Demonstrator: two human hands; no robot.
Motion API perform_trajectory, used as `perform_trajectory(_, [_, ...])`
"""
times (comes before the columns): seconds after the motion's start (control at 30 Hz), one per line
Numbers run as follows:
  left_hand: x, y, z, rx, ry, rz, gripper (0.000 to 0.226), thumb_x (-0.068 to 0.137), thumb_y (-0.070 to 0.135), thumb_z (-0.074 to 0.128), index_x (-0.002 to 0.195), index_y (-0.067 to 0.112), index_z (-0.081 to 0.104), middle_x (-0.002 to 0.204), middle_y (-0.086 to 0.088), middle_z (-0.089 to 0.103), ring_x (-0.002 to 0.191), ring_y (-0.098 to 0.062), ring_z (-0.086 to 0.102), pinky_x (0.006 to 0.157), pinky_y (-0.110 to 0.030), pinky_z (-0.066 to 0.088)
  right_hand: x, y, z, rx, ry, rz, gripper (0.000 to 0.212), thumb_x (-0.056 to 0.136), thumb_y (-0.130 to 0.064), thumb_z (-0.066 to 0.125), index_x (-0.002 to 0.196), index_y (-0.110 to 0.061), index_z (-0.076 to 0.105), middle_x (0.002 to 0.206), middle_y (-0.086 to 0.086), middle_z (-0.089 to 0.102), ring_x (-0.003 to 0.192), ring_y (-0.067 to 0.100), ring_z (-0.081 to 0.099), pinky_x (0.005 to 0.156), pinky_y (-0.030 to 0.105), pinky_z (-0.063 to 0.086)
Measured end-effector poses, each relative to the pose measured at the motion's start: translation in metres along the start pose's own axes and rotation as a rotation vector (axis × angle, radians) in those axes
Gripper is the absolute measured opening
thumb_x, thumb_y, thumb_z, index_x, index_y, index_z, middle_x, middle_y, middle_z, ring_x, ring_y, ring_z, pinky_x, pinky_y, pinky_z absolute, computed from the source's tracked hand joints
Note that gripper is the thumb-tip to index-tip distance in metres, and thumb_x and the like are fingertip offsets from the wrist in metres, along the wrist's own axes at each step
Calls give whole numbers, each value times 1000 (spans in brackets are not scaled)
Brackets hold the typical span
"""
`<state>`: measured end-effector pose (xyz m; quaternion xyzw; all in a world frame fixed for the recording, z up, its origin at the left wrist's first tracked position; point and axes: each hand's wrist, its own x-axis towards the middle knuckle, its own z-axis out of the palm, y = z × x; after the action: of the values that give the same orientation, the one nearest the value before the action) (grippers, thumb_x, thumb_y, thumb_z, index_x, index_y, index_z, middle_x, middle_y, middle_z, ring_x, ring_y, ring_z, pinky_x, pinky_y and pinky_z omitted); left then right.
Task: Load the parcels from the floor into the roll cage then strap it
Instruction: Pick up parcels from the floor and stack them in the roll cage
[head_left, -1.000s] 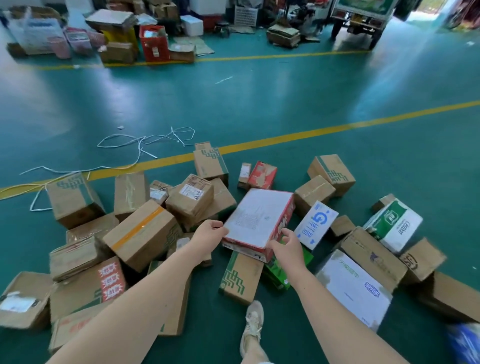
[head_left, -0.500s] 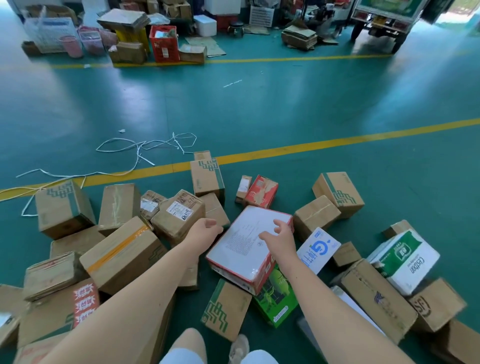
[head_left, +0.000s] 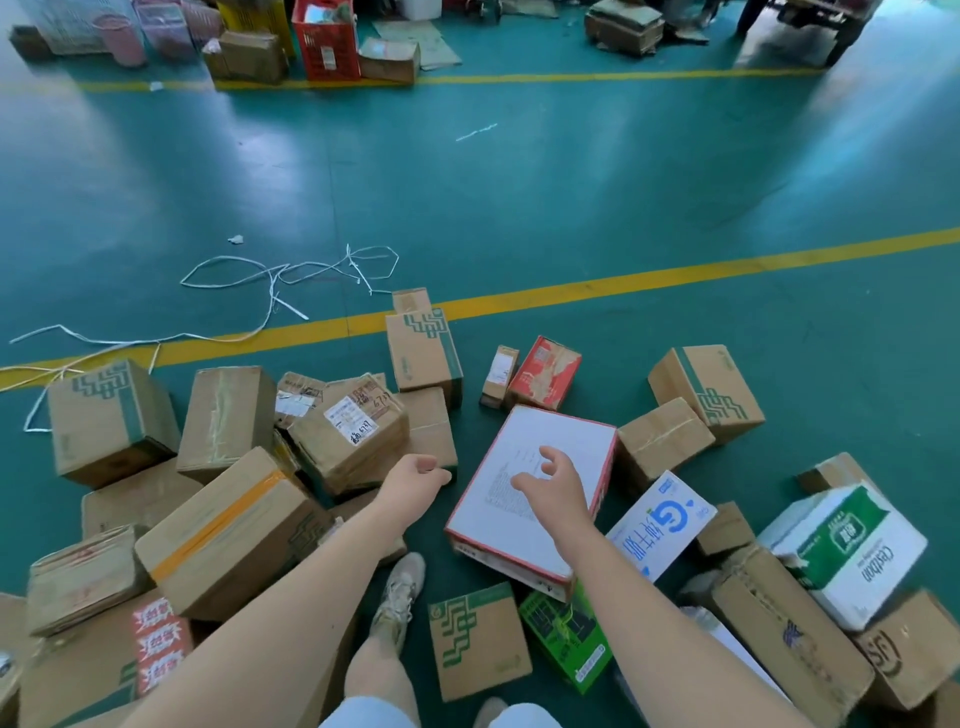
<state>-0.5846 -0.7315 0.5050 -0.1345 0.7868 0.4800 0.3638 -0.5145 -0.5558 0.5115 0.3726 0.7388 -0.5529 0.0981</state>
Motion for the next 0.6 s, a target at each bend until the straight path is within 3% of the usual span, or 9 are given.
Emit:
perform_trajectory(0.1, [46,4,-24,-9,-12,-61,43,95,26,60,134,16,48,130,-5,55,116,-22,55,101,-41,47,36,-20,30,-26,-24,54,62,93,-16,63,149,-19,35,152,8,37,118,18,46,86,28,41])
perform_trajectory(0.37, [190,-28,-91,-68,55,-238,39,97,24,56,135,17,48,119,1,55,101,-15,57,88,-31,49,170,-44,143,-68,-151,198,64,93,-14,62,150,-18,35,151,6,38,135,22,42,97,32,38])
perform_trajectory(0.6, [317,-118,-111,-126,85,-440,35,96,26,57,131,20,52,129,-2,57,118,-20,55,106,-42,45,286,-8,257,-136,-250,275,66,90,-17,65,149,-23,37,143,1,45,120,16,48,93,30,39])
